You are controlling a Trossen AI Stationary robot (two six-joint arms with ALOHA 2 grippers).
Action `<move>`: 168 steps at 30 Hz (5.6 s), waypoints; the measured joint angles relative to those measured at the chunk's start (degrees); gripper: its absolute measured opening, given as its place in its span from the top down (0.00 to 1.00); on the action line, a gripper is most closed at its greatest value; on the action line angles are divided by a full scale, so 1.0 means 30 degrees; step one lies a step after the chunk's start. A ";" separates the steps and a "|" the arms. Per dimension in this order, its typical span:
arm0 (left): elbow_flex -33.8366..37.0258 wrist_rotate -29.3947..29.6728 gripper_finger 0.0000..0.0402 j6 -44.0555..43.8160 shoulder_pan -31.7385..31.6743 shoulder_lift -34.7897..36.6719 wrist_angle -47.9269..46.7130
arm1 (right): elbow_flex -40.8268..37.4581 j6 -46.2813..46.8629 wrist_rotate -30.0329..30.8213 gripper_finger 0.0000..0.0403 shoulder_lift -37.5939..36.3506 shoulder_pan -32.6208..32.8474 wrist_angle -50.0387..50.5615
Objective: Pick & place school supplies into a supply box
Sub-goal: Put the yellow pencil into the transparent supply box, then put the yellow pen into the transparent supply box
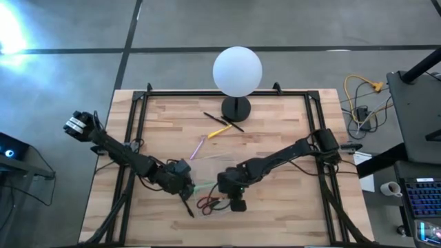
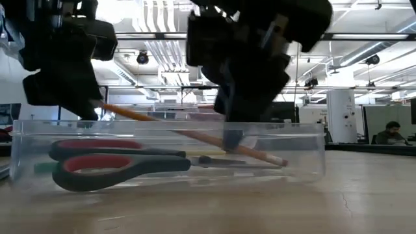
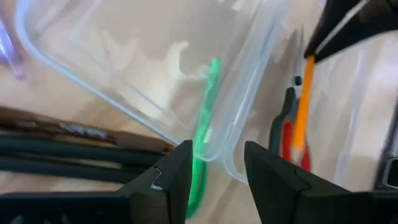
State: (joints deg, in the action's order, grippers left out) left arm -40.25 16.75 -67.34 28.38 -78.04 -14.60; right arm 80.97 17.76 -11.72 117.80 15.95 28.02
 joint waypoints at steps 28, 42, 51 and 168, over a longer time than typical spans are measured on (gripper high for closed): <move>0.0073 0.0110 0.68 0.1591 -0.2599 0.0283 -0.1425 | -0.0714 0.2669 0.1008 0.92 -0.1386 0.0843 0.5070; 0.0087 -0.0007 0.68 0.3347 -0.3388 0.0274 -0.0239 | -0.0945 0.4892 0.2927 0.92 -0.1357 0.1333 0.5036; 0.0087 -0.0036 0.68 0.3776 -0.3388 0.0167 0.0491 | -0.1180 0.6244 0.3021 0.82 -0.1464 0.1126 0.5341; -1.1362 -0.4885 0.98 1.9099 -1.4051 -0.8070 -0.9592 | -1.3114 1.9037 1.4561 0.57 -1.4515 0.5163 0.6881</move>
State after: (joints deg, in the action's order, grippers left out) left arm -74.34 2.10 -10.04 -13.77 -102.25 -43.37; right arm 41.63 74.87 31.97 74.26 31.44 48.66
